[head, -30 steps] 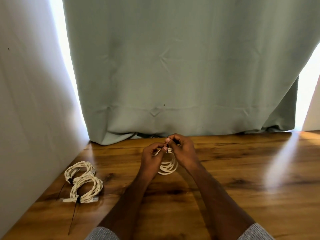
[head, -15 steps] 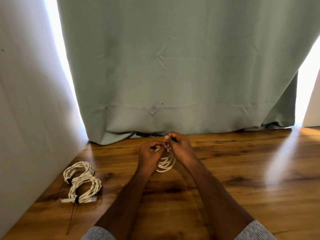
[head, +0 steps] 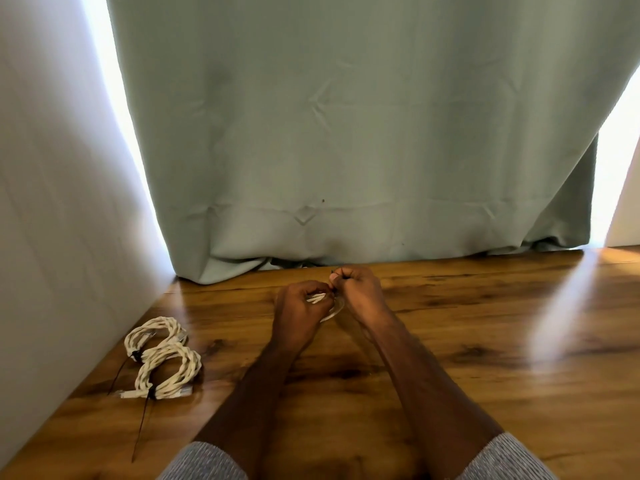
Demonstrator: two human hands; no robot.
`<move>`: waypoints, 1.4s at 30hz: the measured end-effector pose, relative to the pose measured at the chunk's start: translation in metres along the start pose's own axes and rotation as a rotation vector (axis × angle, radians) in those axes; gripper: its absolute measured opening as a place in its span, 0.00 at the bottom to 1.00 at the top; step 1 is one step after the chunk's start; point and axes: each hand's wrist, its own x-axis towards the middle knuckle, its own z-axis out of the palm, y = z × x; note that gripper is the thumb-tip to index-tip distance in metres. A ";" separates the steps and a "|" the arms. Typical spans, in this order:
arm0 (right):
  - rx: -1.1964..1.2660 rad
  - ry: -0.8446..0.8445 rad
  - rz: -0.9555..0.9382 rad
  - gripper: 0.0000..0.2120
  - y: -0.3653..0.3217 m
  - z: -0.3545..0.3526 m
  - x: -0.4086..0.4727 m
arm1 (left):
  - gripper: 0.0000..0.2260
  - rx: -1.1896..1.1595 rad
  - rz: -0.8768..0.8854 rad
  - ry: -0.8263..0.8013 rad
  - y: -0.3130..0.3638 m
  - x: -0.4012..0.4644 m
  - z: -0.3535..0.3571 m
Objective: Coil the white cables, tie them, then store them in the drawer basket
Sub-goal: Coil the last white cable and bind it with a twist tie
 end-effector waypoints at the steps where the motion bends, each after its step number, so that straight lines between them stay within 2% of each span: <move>1: -0.007 -0.004 -0.001 0.22 0.002 0.000 0.000 | 0.09 0.013 0.005 -0.012 0.000 -0.001 0.000; 5: 0.083 -0.033 -0.005 0.20 -0.005 -0.003 -0.002 | 0.05 -0.041 0.053 0.031 0.010 -0.003 -0.002; 9: 0.255 -0.083 -0.112 0.14 -0.030 -0.011 -0.004 | 0.07 -0.423 -0.154 0.060 0.023 0.006 -0.009; 11: 0.264 -0.123 -0.118 0.14 -0.031 -0.011 -0.006 | 0.05 -0.470 -0.187 0.048 0.025 0.004 -0.009; 15: 0.291 -0.147 -0.067 0.11 -0.021 -0.010 -0.010 | 0.05 -0.469 -0.210 -0.032 0.019 -0.002 -0.009; 19: 0.323 -0.096 0.002 0.12 -0.016 -0.014 -0.008 | 0.11 -0.468 -0.182 -0.121 0.018 -0.005 -0.009; 21: 0.308 -0.102 0.013 0.12 -0.013 -0.013 -0.008 | 0.12 -0.427 -0.150 -0.116 0.017 -0.006 -0.007; 24: 0.279 -0.111 -0.015 0.11 -0.009 -0.013 -0.007 | 0.11 -0.378 -0.131 -0.082 0.013 -0.005 -0.005; 29: 0.284 -0.196 -0.099 0.06 -0.009 -0.019 -0.010 | 0.09 -0.402 -0.199 -0.052 0.010 -0.006 -0.006; 33: 0.242 -0.260 -0.184 0.07 -0.010 -0.024 -0.007 | 0.11 -0.470 -0.180 -0.033 0.009 -0.007 -0.006; 37: 0.228 -0.196 -0.195 0.04 -0.004 -0.026 -0.004 | 0.12 -0.489 -0.178 -0.047 0.010 -0.007 -0.003; 42: 0.141 -0.128 -0.204 0.04 0.006 -0.027 0.001 | 0.11 -0.403 -0.147 -0.095 0.010 -0.006 -0.004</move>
